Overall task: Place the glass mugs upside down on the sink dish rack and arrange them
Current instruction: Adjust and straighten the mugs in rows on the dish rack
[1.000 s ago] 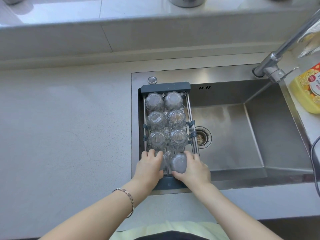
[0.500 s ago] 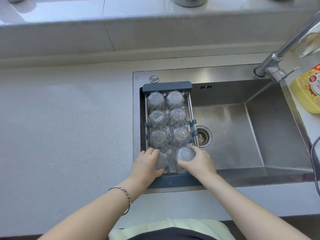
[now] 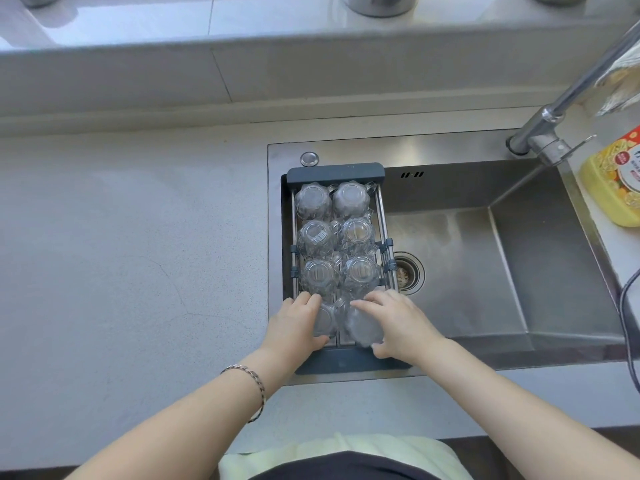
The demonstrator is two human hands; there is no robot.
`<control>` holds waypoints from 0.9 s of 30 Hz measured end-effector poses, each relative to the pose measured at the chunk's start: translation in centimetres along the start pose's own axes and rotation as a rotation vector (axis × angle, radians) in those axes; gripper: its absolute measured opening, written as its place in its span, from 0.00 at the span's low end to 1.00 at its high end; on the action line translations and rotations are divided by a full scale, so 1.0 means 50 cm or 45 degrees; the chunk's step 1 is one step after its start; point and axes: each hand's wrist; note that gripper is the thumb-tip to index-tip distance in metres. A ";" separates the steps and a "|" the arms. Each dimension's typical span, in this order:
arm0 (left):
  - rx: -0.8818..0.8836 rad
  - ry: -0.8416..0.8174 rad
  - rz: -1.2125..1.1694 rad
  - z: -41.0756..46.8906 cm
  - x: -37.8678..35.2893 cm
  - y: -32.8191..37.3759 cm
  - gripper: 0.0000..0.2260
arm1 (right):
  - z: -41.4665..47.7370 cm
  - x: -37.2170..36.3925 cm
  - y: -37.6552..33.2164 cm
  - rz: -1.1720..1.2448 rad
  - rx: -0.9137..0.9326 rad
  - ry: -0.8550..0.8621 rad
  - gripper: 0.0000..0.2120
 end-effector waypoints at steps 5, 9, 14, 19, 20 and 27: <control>0.006 0.004 0.020 0.003 0.000 0.005 0.22 | 0.023 -0.016 0.026 0.277 0.062 0.007 0.34; -0.001 0.017 0.023 0.001 -0.003 0.003 0.22 | -0.014 -0.027 0.020 0.454 -0.095 0.321 0.29; -0.002 0.035 0.032 0.001 -0.008 0.001 0.23 | -0.022 -0.046 -0.014 0.967 -0.665 0.226 0.38; -0.026 0.045 0.059 -0.002 -0.016 -0.006 0.24 | 0.021 -0.056 -0.015 1.026 -0.710 0.287 0.31; -0.019 0.061 0.059 -0.001 -0.019 -0.008 0.24 | 0.022 -0.057 -0.011 1.020 -0.718 0.280 0.31; -0.093 0.169 0.284 -0.004 -0.021 0.001 0.28 | 0.008 -0.052 -0.002 1.011 -0.665 0.230 0.29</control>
Point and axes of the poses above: each hand's wrist, its own z-axis towards the middle knuckle, its own x-axis out of the back of the hand, y = z × x, and after that the axes turned 1 degree about x, right-handed
